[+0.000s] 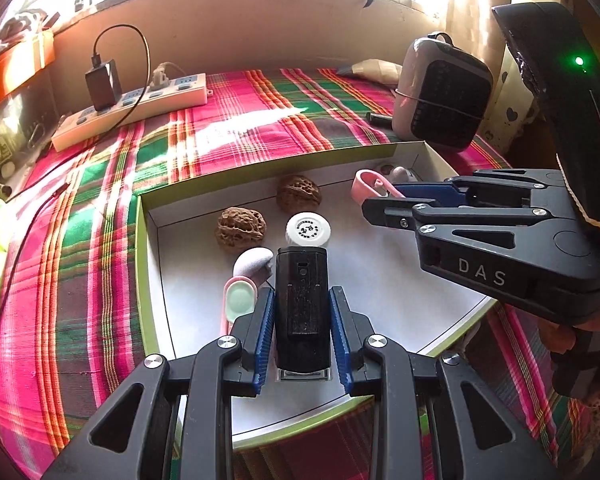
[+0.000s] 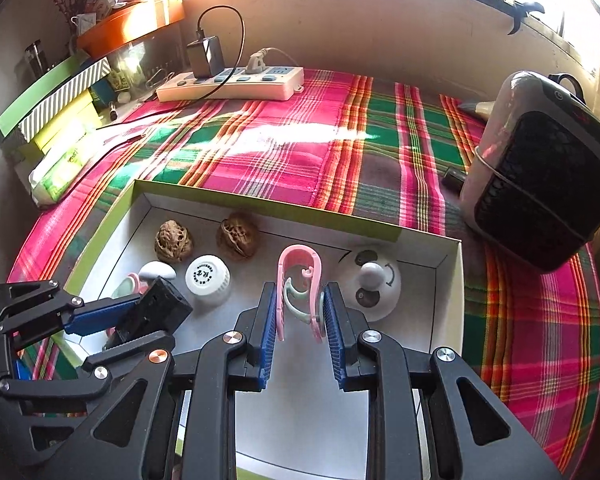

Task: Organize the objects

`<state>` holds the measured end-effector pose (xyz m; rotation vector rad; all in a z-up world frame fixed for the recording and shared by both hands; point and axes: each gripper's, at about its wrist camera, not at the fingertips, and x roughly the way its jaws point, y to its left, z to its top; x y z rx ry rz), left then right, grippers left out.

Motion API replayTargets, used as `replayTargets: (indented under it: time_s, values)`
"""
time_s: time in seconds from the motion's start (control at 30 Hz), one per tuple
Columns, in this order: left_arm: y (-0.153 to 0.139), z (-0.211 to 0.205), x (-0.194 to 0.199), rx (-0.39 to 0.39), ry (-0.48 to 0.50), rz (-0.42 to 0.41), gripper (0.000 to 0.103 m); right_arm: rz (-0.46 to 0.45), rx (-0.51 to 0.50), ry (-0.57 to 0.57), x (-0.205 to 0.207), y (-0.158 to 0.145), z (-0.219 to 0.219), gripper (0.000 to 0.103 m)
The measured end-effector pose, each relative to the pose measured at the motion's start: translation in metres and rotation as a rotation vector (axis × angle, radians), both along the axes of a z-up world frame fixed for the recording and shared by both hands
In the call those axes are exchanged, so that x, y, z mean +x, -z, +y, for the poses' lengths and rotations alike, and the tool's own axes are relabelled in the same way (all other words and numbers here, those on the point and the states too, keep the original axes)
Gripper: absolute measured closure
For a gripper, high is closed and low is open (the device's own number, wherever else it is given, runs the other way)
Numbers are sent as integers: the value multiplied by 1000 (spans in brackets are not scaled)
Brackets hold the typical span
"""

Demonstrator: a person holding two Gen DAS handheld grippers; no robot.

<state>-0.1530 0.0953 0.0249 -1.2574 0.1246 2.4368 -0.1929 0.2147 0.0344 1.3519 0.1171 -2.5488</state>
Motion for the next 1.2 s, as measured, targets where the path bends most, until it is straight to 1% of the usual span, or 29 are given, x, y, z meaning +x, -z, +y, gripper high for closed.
replayTargets:
  time_s: [0.3, 0.53, 1.2]
  values:
    - [1, -4, 0, -1, -10, 0, 78, -22, 11, -11, -9, 9, -6, 79]
    - [0, -7, 1, -8, -13, 0, 78, -5, 58, -17, -11, 13, -11, 79]
    - [2, -8, 1, -10, -16, -2, 77, 9, 57, -6, -12, 13, -10, 79]
